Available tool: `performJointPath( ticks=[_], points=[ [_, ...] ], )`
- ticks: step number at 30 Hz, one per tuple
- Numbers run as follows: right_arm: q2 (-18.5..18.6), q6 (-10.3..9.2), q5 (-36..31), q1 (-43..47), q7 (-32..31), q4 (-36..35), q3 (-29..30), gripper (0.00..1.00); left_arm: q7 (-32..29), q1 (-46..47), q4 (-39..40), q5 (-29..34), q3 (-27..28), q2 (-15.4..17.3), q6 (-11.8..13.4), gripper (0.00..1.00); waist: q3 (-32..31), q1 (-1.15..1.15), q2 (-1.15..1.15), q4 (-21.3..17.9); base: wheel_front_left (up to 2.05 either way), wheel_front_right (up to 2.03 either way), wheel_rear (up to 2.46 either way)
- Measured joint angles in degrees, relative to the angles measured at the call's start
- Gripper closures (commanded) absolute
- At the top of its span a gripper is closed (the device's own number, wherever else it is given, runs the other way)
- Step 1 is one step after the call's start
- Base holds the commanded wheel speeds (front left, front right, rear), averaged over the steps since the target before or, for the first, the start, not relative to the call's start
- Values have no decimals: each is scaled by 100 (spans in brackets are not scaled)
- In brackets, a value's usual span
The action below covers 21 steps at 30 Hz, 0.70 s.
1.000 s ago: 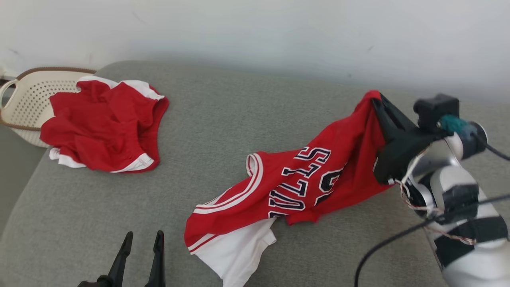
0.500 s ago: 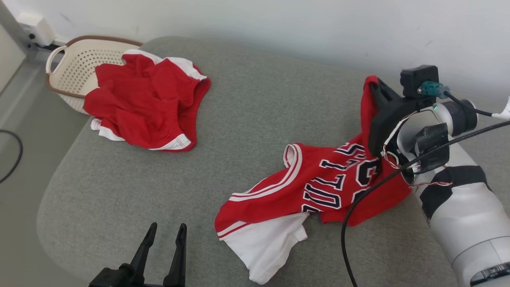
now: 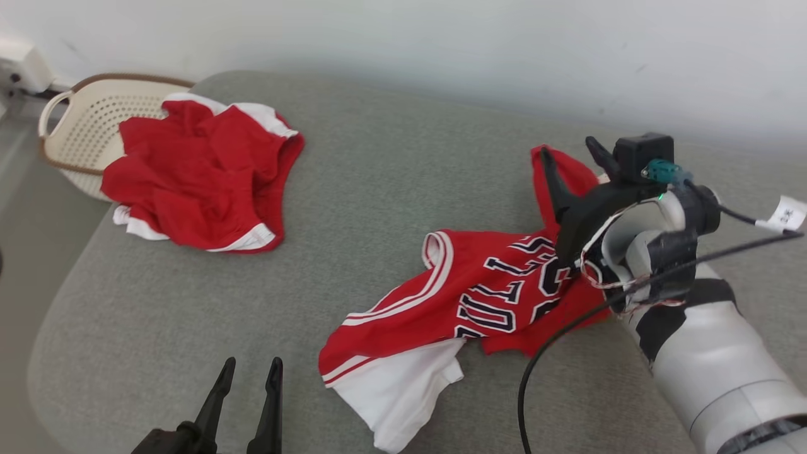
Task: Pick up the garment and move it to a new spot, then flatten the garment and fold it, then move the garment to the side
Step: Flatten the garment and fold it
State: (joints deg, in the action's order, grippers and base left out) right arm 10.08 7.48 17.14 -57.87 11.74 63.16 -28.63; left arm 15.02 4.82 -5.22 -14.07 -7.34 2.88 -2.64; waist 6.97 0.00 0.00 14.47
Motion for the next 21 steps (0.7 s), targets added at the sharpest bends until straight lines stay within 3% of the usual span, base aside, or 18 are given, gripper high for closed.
performJointPath(
  ticks=[5, 9, 16, 21],
  points=[
    [55, 0, 408, 448, 201, -545, -281, 0, 0, -128, 10, 19, 69, 0, 5, 0, -134, 0, 0, -254, 0, 0, 0],
    [315, 0, 653, 909, 276, -1144, -430, 0, 0, -207, 42, 34, 102, 1, 16, 0, -230, -1, 0, -425, 0, 0, 0],
    [565, 0, 611, 2172, 286, -2288, -370, 0, 0, -243, 74, 49, 155, 1, -20, 0, -263, -1, 0, -608, 0, 0, 0],
    [434, 0, 435, 3089, -2, -3047, -192, 0, 0, -243, 60, 57, 181, 0, -37, 0, -257, -1, 0, -599, 0, 0, 0]
  ],
)
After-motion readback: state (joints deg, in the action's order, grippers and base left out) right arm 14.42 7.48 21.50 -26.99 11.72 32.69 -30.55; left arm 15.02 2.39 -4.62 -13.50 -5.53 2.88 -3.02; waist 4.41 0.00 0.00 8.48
